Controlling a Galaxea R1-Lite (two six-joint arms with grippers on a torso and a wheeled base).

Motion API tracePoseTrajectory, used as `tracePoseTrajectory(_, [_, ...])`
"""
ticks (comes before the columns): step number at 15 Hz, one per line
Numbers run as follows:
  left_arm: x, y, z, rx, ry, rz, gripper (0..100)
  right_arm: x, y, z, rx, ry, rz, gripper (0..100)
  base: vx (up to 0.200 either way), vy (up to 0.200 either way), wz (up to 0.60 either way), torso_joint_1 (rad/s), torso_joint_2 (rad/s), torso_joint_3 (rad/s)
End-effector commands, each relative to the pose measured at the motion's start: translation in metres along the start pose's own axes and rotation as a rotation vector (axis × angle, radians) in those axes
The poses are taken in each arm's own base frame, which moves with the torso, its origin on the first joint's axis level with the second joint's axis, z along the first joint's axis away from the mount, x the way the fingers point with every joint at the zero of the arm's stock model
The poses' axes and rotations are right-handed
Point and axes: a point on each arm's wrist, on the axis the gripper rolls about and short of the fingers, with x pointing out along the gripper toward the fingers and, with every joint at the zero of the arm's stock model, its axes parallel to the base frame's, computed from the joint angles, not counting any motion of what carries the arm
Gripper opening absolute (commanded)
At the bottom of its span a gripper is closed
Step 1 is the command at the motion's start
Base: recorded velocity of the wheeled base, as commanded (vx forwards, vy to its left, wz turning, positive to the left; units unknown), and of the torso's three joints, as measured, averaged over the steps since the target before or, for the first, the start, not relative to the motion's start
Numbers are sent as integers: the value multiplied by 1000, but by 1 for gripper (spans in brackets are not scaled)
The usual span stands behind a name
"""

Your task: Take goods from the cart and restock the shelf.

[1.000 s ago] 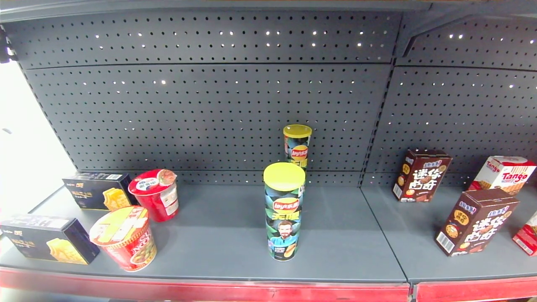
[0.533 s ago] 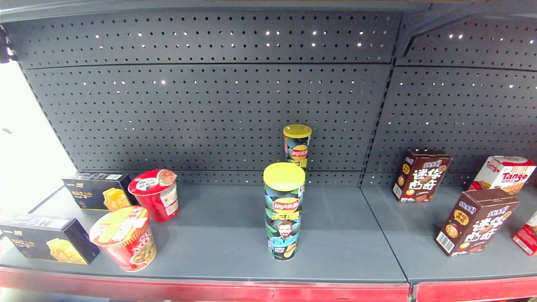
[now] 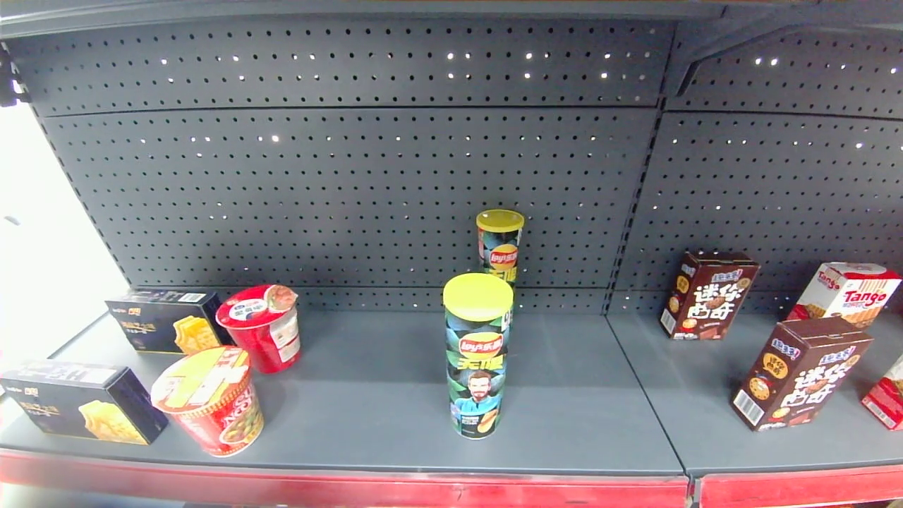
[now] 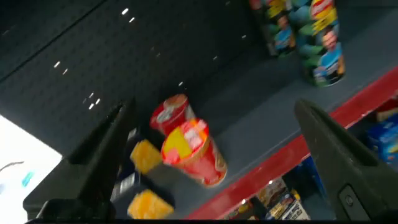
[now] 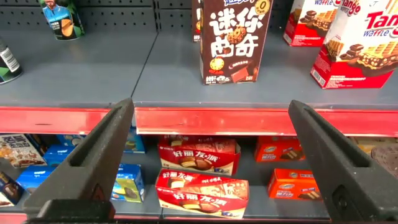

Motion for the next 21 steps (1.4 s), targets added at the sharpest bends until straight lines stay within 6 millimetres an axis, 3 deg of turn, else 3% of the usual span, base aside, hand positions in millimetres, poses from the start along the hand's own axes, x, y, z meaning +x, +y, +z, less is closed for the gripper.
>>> tracePoseTrajectory(1, [92, 37, 45, -4, -38, -366, 100, 0, 0, 0, -1, 3, 0, 100, 0, 0, 0, 0, 0, 0])
tracePoseTrajectory(2, [106, 37, 46, -32, -23, -399, 100, 0, 0, 0, -1, 3, 0, 100, 0, 0, 0, 0, 0, 0])
tracePoseTrajectory(5, [179, 26, 34, -284, 49, -473, 100, 0, 0, 0, 1, 3, 0, 100, 0, 0, 0, 0, 0, 0])
tracePoseTrajectory(7, [220, 10, 9, -388, 163, -501, 100, 0, 0, 0, -1, 3, 0, 100, 0, 0, 0, 0, 0, 0])
tracePoseTrajectory(8, [231, 6, -2, -400, 200, -504, 100, 0, 0, 0, -1, 3, 0, 100, 0, 0, 0, 0, 0, 0])
tracePoseTrajectory(11, [256, -5, -31, -409, 293, -469, 100, 0, 0, 0, -1, 3, 0, 100, 0, 0, 0, 0, 0, 0])
tracePoseTrajectory(15, [255, -20, -60, -426, 425, -471, 100, 0, 0, 0, -1, 3, 0, 100, 0, 0, 0, 0, 0, 0])
tracePoseTrajectory(21, [268, -30, -71, -423, 429, -492, 100, 0, 0, 0, -1, 5, 0, 100, 0, 0, 0, 0, 0, 0])
